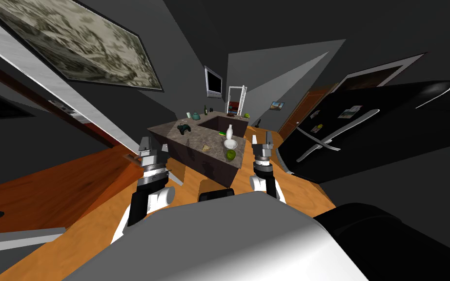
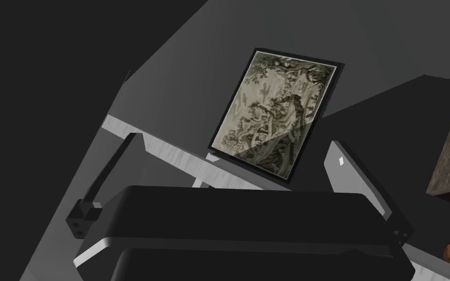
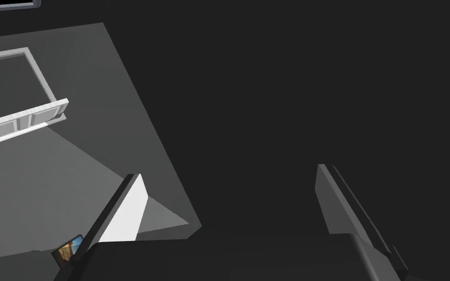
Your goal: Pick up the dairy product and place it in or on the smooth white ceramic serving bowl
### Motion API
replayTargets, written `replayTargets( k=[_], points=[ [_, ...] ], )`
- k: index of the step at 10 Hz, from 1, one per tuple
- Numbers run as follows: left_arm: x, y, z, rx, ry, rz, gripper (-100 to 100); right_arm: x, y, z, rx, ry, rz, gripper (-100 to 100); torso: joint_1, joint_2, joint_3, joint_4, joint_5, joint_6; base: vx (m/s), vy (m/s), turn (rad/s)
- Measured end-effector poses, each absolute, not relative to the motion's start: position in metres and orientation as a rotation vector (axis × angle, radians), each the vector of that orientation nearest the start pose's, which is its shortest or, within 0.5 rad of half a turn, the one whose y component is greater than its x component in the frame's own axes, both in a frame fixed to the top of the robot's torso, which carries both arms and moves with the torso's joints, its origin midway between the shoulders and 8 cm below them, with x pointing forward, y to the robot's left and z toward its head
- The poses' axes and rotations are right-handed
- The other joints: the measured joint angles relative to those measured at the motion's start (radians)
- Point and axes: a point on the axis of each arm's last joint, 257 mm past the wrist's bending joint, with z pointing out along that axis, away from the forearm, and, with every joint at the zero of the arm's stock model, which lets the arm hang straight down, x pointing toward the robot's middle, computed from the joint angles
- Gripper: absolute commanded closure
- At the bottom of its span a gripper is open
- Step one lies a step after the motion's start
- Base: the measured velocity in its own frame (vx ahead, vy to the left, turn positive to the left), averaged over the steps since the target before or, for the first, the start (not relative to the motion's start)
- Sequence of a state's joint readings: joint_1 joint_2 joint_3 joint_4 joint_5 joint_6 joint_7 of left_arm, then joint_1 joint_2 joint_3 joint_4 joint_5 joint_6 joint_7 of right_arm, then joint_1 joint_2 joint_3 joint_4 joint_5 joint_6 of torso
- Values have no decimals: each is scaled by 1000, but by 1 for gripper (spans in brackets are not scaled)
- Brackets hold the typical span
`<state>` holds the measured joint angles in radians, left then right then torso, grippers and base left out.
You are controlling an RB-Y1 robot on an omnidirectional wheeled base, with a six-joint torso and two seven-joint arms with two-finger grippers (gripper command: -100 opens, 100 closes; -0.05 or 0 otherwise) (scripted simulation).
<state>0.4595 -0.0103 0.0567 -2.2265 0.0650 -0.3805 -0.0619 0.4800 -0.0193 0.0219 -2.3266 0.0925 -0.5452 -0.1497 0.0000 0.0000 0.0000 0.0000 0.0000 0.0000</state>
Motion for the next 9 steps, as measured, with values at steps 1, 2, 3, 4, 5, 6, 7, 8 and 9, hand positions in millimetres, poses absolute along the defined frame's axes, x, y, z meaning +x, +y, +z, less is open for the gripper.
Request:
replayTargets(
  k=[1,2,3,4,5,6,7,8,9],
  points=[
    [373,309,-12,-774,690,-1207,-100,330,-252,58,553,577,1439,0,-1,0,0,0,0,0,-2,-38,-27],
    [377,310,-15,-759,716,-1195,-100,330,-252,58,553,577,1440,0,-2,0,0,0,0,0,-9,-56,-27],
    [379,313,-21,-748,744,-1179,-100,330,-252,58,553,577,1440,0,-3,0,0,0,-1,0,-5,-75,-37],
    [382,316,-27,-739,768,-1159,-100,330,-252,58,553,576,1440,0,-4,0,0,0,-1,0,6,-86,-44],
    [388,321,-35,-735,790,-1137,-100,330,-252,58,553,576,1440,0,-5,0,0,0,-1,0,-2,-97,-55],
    [393,328,-42,-734,809,-1110,-100,330,-252,58,553,576,1440,0,-6,0,0,0,-1,0,2,-107,-48],
    [399,337,-46,-733,823,-1083,-100,330,-252,58,553,576,1440,0,-7,0,0,0,-2,0,2,-70,-7],
    [403,342,-52,-738,833,-1068,-100,330,-252,58,553,576,1440,0,-5,0,0,0,-1,0,-7,-62,-39],
    [407,348,-59,-744,843,-1047,-100,330,-252,58,553,576,1440,0,-4,0,0,0,-1,0,0,-80,-64]
  ],
)
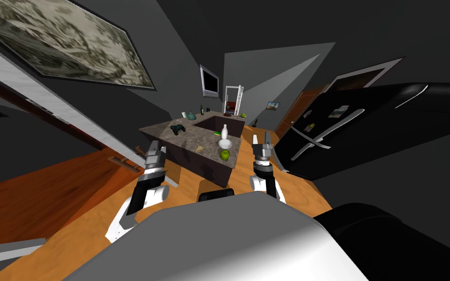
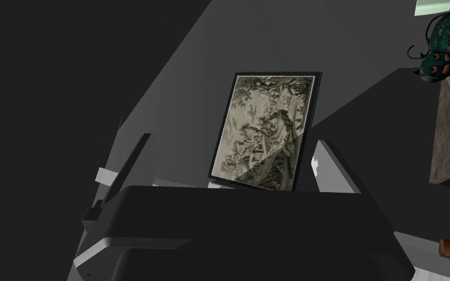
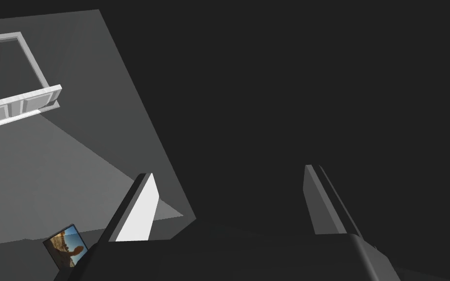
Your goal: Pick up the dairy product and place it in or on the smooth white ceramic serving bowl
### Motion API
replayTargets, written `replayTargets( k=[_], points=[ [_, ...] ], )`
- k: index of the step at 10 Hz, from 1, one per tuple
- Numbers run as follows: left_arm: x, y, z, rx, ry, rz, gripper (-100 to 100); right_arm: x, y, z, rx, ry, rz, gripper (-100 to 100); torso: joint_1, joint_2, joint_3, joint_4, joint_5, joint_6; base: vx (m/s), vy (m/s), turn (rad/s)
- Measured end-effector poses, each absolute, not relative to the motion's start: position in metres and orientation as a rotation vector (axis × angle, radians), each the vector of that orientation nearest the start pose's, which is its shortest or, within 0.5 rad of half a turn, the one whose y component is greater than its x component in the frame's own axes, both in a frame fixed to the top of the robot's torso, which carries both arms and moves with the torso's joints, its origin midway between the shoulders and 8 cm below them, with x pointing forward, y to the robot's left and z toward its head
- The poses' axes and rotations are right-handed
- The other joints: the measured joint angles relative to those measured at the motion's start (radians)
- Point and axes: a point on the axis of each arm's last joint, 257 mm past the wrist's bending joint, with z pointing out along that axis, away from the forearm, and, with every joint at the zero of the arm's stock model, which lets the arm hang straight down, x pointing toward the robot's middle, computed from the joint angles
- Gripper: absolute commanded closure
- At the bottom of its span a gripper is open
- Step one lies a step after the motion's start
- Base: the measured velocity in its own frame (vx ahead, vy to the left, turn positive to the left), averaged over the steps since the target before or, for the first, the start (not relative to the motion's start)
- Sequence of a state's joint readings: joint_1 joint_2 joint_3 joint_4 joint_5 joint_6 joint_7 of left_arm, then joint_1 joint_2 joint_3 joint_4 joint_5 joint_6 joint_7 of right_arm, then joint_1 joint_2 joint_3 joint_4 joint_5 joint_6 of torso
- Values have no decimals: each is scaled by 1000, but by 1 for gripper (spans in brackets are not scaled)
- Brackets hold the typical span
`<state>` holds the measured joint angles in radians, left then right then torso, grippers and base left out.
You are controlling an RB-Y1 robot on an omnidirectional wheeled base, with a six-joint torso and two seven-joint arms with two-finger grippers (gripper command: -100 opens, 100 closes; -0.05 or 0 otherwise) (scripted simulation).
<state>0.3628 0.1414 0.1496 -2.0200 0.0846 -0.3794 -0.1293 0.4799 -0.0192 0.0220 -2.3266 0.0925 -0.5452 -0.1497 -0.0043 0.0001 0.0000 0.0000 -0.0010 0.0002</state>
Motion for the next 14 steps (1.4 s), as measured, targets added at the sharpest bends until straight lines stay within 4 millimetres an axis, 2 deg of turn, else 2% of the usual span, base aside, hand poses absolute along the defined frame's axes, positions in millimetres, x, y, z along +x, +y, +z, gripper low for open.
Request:
replayTargets(
  k=[6,14],
  points=[
    [429,399,-101,-799,885,-896,-100,330,-252,58,553,576,1440,0,-2,-1,0,0,-1,0,3,-81,-48],
    [443,460,-151,-893,915,-748,-100,330,-252,58,553,577,1440,0,1,0,0,0,0,0,3,-52,-57]
  ],
)
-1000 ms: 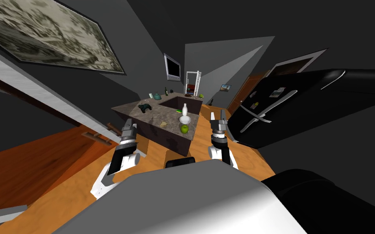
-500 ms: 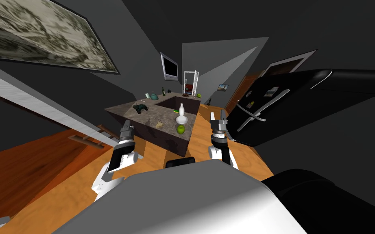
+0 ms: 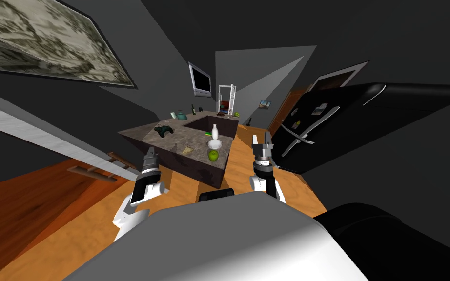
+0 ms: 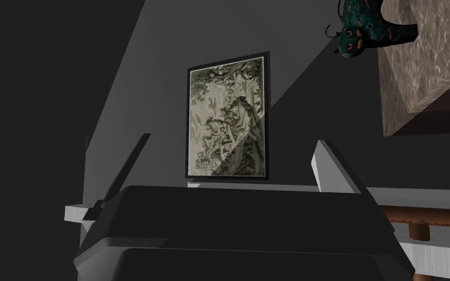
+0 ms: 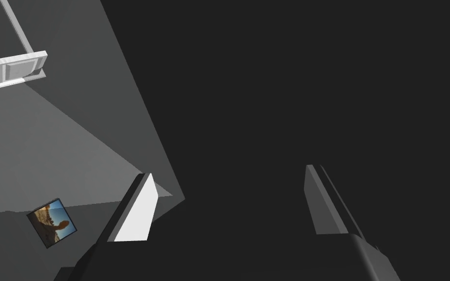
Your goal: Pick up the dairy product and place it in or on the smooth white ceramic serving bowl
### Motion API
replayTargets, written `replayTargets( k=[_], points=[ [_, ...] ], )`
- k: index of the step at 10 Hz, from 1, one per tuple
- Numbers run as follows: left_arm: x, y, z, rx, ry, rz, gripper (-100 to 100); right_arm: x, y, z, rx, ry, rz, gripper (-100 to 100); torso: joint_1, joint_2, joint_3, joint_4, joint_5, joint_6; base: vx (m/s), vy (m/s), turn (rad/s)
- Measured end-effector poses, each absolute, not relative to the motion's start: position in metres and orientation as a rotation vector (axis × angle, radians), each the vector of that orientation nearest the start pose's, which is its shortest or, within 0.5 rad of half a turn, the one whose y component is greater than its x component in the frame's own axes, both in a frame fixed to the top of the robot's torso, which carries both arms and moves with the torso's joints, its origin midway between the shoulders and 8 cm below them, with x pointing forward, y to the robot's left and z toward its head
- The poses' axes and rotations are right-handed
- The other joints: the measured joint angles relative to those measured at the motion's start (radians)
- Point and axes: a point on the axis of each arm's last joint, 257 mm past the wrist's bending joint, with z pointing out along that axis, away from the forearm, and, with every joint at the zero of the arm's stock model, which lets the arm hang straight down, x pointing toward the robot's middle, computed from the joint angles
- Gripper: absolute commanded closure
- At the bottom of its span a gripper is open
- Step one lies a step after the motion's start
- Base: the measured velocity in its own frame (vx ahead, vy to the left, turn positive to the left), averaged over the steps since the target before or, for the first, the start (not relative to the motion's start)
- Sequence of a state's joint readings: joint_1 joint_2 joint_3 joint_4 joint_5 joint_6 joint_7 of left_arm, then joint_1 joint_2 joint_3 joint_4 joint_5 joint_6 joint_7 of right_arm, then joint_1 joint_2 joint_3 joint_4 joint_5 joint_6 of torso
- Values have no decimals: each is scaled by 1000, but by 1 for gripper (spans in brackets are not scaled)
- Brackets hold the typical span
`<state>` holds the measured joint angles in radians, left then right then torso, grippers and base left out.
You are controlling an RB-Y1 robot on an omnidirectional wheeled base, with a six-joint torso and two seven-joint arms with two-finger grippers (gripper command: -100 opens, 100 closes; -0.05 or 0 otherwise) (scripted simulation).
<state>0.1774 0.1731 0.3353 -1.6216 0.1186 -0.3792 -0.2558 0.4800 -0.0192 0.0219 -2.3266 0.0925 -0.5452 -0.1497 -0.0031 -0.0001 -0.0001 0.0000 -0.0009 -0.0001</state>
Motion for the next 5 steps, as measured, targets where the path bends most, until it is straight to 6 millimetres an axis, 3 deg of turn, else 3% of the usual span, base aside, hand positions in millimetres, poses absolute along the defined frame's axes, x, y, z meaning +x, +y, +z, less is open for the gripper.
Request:
replayTargets(
  k=[5],
  points=[
    [451,491,-187,-959,937,-664,-100,330,-252,58,553,577,1439,0,4,0,0,0,1,0,0,-5,-73]
  ],
)
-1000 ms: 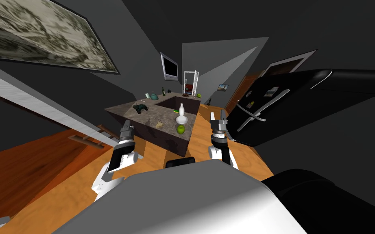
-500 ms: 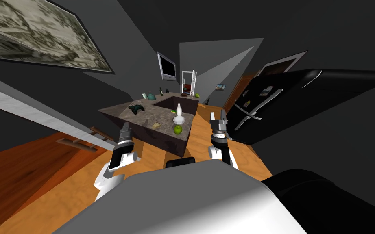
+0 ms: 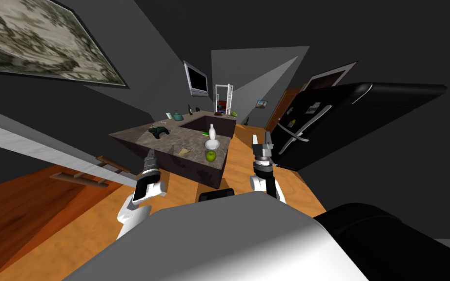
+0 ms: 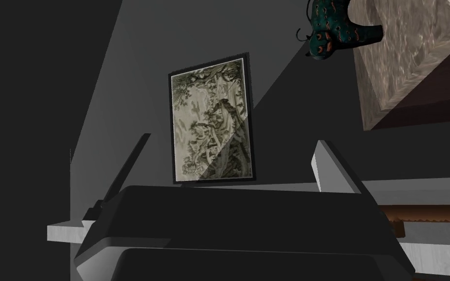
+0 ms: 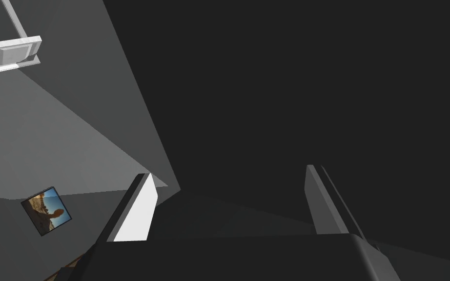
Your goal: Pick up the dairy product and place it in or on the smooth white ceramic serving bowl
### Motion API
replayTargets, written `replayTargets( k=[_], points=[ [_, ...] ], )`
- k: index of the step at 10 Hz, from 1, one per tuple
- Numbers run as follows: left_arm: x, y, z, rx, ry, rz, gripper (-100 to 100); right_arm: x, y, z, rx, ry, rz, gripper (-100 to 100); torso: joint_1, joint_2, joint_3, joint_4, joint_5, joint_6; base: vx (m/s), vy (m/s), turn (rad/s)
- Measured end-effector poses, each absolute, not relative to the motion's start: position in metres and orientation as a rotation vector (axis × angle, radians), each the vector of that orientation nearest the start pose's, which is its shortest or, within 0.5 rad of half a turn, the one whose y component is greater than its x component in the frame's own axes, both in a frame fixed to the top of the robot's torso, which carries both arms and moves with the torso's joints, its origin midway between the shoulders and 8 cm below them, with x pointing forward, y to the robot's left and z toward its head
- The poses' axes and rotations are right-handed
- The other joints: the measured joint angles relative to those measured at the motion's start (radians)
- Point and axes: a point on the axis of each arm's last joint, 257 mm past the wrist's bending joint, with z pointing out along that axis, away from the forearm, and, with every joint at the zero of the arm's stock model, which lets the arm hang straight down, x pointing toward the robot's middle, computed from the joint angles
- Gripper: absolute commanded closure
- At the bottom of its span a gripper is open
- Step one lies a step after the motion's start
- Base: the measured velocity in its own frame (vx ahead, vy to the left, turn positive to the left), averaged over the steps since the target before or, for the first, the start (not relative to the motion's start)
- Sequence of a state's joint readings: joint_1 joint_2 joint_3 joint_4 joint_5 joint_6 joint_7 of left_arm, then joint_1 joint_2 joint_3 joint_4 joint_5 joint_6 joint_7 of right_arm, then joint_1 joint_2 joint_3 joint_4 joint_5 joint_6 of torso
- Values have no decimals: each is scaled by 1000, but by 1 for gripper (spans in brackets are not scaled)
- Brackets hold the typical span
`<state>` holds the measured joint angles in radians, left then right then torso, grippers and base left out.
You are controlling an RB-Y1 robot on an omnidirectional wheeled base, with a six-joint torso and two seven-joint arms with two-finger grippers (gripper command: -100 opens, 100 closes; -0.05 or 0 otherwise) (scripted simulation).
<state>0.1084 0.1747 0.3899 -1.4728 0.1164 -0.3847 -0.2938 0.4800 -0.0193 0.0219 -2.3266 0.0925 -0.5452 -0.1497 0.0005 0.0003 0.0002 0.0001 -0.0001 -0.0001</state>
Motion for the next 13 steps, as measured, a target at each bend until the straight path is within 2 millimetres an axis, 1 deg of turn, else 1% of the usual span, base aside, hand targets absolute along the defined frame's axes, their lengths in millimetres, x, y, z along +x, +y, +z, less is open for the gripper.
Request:
replayTargets(
  k=[5,10,13],
  points=[
    [460,507,-224,-1006,973,-592,-100,330,-252,58,553,577,1439,0,2,0,0,0,0,0,-7,31,-92],
    [467,507,-254,-1032,1013,-543,-100,330,-252,58,553,577,1439,0,2,0,0,0,0,0,-6,33,-79],
    [472,499,-274,-1050,1043,-522,-100,330,-252,58,553,577,1439,0,2,0,0,0,0,-1,-7,30,-61]
  ],
)
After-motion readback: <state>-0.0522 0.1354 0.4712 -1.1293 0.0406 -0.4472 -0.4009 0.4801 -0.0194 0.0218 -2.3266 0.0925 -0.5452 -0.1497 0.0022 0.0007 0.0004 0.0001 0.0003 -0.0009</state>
